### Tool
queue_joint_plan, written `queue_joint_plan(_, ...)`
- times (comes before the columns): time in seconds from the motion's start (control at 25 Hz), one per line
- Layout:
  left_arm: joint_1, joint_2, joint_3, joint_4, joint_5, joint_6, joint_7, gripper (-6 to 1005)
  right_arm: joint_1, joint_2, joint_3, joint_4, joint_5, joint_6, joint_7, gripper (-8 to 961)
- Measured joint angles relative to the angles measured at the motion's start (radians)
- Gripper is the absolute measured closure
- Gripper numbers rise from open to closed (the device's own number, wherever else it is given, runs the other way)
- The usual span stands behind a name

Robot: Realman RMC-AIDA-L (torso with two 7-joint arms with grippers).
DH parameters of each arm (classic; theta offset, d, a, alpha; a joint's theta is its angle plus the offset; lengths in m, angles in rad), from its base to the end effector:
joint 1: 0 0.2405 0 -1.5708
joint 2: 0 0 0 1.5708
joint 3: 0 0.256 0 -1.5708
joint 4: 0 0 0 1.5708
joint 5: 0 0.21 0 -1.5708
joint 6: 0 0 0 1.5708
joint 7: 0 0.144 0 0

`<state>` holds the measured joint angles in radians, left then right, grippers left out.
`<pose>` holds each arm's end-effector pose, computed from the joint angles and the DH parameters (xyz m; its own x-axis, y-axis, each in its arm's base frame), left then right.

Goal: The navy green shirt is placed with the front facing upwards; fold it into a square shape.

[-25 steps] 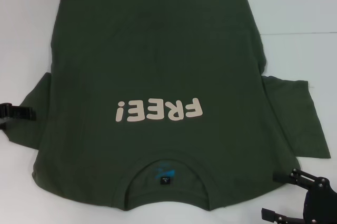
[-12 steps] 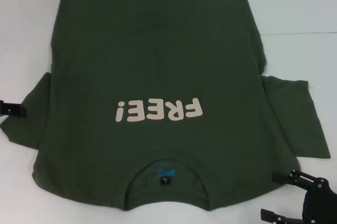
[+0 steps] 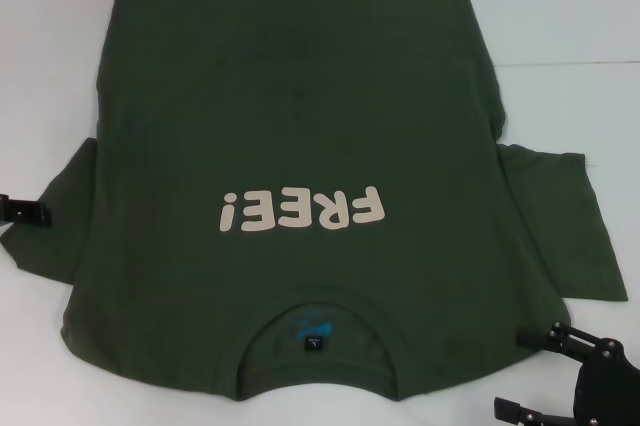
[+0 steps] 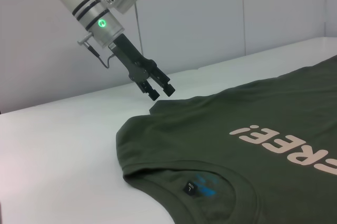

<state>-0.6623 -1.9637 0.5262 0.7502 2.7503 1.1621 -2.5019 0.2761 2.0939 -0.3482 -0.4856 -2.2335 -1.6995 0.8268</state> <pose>-0.3507 0.3879 0.0865 0.2034 0.8763 0.4368 0.8888 0.0219 -0.4577 0.3456 0.2121 -0.0163 0.8144 -0.2321 -0.5319 -0.4196 -0.8687 -0.2633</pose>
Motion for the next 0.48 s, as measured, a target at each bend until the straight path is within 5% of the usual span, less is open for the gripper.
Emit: queue_joint_plan(0.48, -0.001, -0.004, 0.009, -0.005, 0.000, 0.001, -0.001, 107, 0.000, -0.002, 0.000, 0.007, 0.000, 0.000, 0.000, 37)
